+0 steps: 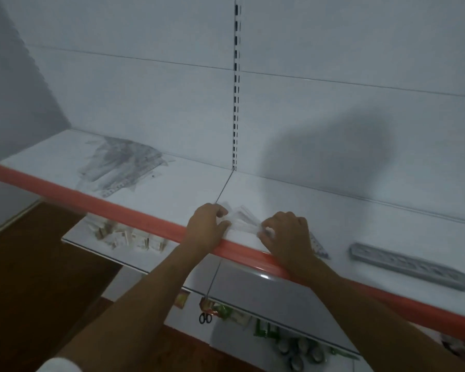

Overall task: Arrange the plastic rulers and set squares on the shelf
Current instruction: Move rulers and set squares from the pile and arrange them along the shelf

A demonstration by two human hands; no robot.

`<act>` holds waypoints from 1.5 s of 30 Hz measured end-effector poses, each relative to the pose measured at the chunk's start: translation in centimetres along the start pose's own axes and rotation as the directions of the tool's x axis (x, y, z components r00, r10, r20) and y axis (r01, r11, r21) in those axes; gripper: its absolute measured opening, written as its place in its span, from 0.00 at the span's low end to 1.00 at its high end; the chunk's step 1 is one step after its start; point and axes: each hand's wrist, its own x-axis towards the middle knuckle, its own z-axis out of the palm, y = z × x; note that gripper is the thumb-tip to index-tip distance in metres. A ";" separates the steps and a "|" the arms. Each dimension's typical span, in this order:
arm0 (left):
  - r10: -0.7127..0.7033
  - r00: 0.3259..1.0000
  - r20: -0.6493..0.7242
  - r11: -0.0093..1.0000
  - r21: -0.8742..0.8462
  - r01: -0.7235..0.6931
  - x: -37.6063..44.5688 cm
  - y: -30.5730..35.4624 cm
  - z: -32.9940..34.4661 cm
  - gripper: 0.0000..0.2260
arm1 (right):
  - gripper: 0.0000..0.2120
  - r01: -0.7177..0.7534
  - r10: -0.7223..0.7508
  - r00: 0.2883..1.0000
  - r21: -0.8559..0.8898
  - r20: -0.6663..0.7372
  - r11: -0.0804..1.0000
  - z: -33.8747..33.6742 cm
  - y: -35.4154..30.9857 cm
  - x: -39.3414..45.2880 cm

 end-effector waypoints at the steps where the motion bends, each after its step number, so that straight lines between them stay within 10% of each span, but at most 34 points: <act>1: 0.003 1.000 0.015 1.000 0.008 -0.003 0.2 -0.3 0.1 0.10 | 0.09 -0.017 0.016 1.000 -0.041 -0.010 0.999 0.4 -0.3 -0.1; 28: 0.017 0.999 0.029 1.000 0.009 -0.017 -0.7 -1.2 0.2 0.09 | 0.08 -0.117 0.111 0.991 -0.087 -0.071 0.989 1.9 -1.1 -0.7; 35: 0.033 0.998 0.053 0.996 0.080 -0.037 -2.5 -0.5 -0.9 0.19 | 0.23 -0.134 0.133 0.991 -0.100 -0.009 0.986 1.5 -1.3 -0.9; 45: -0.110 0.978 -0.178 0.982 0.133 0.134 -7.2 -7.0 -13.8 0.15 | 0.25 0.274 -0.265 0.962 0.290 -0.070 0.917 -1.4 -17.2 7.5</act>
